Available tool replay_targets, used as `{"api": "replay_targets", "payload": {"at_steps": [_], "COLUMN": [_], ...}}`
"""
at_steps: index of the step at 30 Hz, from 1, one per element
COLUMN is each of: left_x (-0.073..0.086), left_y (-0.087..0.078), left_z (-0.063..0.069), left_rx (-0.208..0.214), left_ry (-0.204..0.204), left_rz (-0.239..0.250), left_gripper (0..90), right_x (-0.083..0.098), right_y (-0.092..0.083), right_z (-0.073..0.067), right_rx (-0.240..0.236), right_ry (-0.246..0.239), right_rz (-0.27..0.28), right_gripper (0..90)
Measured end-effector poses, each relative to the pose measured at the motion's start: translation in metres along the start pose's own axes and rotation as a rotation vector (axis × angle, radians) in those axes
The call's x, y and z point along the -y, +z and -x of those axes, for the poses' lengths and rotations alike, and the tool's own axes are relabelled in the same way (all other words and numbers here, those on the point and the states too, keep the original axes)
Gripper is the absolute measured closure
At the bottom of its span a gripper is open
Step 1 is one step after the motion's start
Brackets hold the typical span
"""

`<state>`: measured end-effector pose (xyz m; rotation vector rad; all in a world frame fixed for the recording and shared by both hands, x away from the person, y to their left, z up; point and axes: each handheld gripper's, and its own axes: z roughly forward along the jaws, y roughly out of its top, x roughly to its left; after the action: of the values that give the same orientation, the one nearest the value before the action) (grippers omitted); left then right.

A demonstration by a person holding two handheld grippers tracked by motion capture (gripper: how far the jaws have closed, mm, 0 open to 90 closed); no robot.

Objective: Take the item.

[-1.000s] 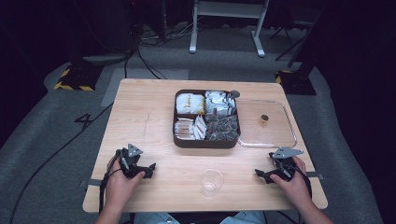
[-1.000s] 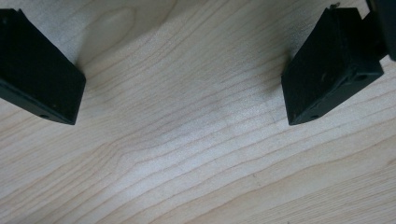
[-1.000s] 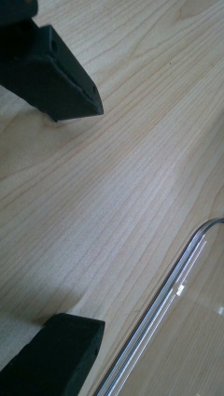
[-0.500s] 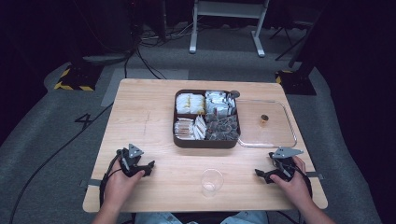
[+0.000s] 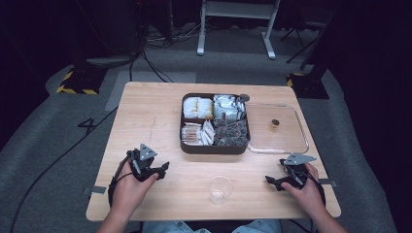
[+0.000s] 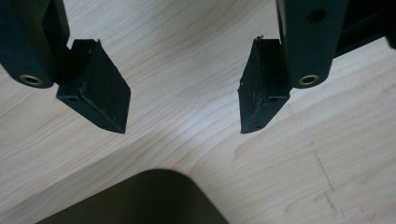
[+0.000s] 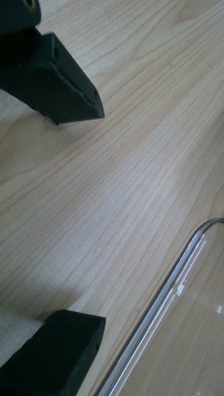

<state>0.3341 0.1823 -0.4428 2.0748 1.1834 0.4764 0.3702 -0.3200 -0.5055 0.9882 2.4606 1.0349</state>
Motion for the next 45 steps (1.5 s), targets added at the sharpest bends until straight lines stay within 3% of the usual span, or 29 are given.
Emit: {"api": "replay_targets", "payload": {"at_steps": [4,8,13,20,24,30,34,39,45], "left_x": [-0.014,-0.031,-0.053,-0.074,-0.088,-0.106,-0.117,-0.132,-0.147], "left_y": [-0.003,-0.006,-0.007,-0.007,-0.001,0.01,0.018,0.029,0.044], "left_z": [0.004,0.004,0.005,0.004,0.002,-0.003,-0.003,-0.006,-0.009], "left_rx": [0.043,0.042,0.088,0.069,0.053,0.034,0.067,0.066,0.121], "left_ry": [-0.008,0.011,0.022,0.011,-0.008,-0.005,-0.005,0.001,-0.041], "left_rz": [0.012,0.035,0.053,0.072,0.055,0.079,0.074,0.087,0.115], "left_gripper": [34.9,34.8,38.1,37.1,37.1,36.1,36.0,35.7,36.2], "right_x": [0.001,0.0,0.0,0.001,0.001,0.002,0.001,0.0,0.001], "right_y": [-0.001,-0.001,-0.001,-0.001,-0.001,-0.003,-0.002,-0.001,-0.002], "right_z": [0.0,0.0,0.0,-0.001,-0.001,-0.002,-0.002,-0.001,-0.001], "right_rx": [0.003,0.003,0.005,0.009,0.004,-0.006,-0.011,-0.009,-0.01], "right_ry": [0.003,0.005,0.004,0.004,0.003,-0.008,-0.004,-0.004,-0.004], "right_rz": [0.004,0.004,0.005,0.006,0.006,0.012,0.012,0.013,0.018], "right_gripper": [4.1,4.1,4.2,4.5,4.9,6.9,7.1,8.3,9.5]}}
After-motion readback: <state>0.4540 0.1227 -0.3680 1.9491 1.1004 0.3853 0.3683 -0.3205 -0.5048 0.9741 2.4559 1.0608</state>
